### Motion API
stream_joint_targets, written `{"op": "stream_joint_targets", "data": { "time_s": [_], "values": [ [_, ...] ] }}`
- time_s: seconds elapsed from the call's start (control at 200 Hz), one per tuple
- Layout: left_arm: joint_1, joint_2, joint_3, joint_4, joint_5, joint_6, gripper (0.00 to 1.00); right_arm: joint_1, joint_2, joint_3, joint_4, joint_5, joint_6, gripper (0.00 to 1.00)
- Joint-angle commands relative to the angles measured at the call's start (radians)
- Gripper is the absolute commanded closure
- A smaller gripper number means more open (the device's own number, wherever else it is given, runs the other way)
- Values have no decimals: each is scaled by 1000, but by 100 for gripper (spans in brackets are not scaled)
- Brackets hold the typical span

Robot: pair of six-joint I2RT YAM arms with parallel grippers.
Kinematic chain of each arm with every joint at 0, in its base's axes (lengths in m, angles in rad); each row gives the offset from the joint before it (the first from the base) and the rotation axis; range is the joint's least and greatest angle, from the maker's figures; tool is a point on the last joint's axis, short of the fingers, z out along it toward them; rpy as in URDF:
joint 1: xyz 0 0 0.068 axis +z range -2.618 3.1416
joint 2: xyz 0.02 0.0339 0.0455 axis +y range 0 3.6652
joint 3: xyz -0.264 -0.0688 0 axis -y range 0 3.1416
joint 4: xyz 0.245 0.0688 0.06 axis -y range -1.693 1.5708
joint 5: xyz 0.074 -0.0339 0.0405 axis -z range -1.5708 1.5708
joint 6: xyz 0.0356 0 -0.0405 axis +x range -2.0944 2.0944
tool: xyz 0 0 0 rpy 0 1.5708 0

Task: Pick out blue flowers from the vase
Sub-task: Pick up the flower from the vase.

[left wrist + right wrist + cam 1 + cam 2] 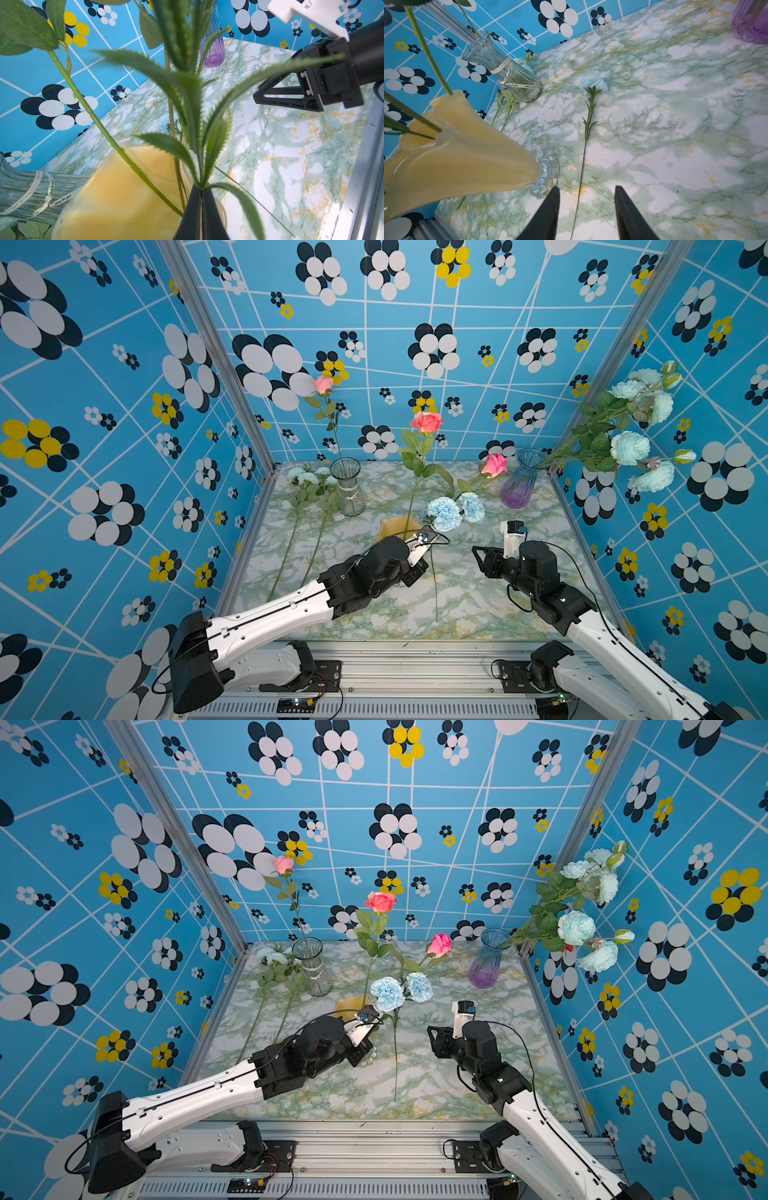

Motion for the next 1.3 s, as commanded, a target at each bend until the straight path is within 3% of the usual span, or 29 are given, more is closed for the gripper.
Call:
{"op": "stream_joint_targets", "data": {
  "time_s": [0.0, 0.3, 0.675, 0.889, 1.129, 1.294],
  "values": [
    [7, -20, 59, -24, 14, 3, 100, -7, -14, -20, 30, -16, -9, 54],
    [9, -50, 197, -120, 44, 28, 100, -9, -16, -22, 31, -15, -8, 54],
    [9, -2, 556, -394, 112, 19, 100, -12, -2, -16, 29, -15, -4, 53],
    [7, 52, 725, -499, 199, -14, 100, -15, 18, -9, 29, -23, -4, 43],
    [6, 105, 861, -594, 277, -76, 100, -21, 11, -15, 32, -22, 3, 23],
    [7, 138, 950, -622, 383, -113, 100, -26, 21, -13, 32, -25, 6, 20]
  ]
}}
